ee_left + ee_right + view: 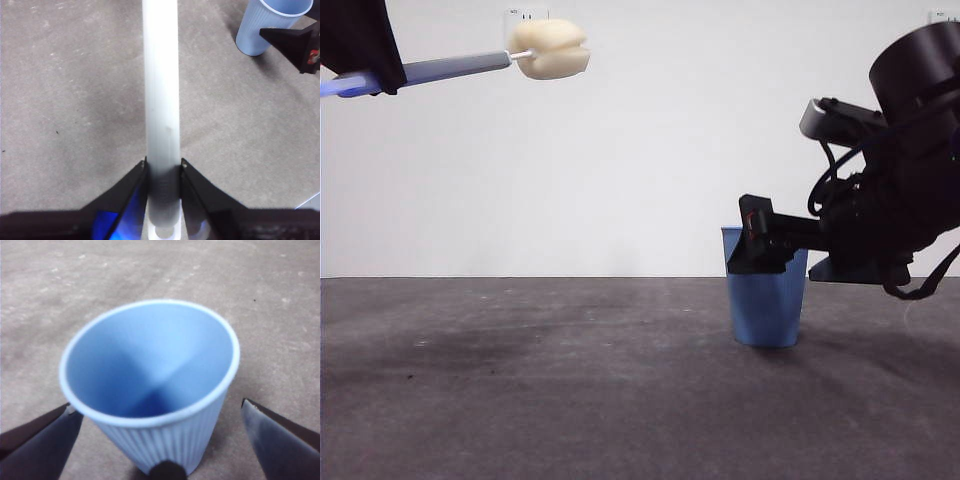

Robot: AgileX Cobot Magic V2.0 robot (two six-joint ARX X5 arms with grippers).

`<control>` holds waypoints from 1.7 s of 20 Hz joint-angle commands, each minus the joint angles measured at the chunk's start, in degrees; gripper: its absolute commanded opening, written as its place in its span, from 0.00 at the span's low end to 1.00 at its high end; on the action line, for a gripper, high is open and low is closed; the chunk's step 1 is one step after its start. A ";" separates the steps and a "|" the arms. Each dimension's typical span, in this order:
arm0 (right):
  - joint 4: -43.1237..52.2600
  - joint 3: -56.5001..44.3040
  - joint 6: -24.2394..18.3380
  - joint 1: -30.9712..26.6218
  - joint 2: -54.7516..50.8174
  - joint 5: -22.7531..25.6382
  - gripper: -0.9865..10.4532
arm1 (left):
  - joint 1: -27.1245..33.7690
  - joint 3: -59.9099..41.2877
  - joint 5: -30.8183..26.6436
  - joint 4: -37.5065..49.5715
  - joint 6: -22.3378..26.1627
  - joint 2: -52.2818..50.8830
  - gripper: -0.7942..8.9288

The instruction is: Pick up the cup brush,pick up the cup,insert the brush into the cup,clean the cup,put the cup brush back,put the cup back to the fixed position on the table

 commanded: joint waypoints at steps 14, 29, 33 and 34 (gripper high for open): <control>6.10 2.60 -0.28 0.13 7.34 -0.07 0.11 | -0.11 -0.24 0.09 0.11 0.61 -0.15 0.07; -46.71 10.56 -24.26 10.36 -16.83 15.67 0.08 | -0.09 -0.24 0.33 -7.26 28.41 3.54 0.07; -54.58 12.26 -37.13 14.93 -16.81 25.53 0.08 | -0.13 -0.24 2.43 -11.87 34.51 7.69 0.07; -56.04 12.26 -41.51 16.06 -16.81 28.55 0.07 | -0.26 -0.24 4.07 -12.68 34.95 8.61 0.07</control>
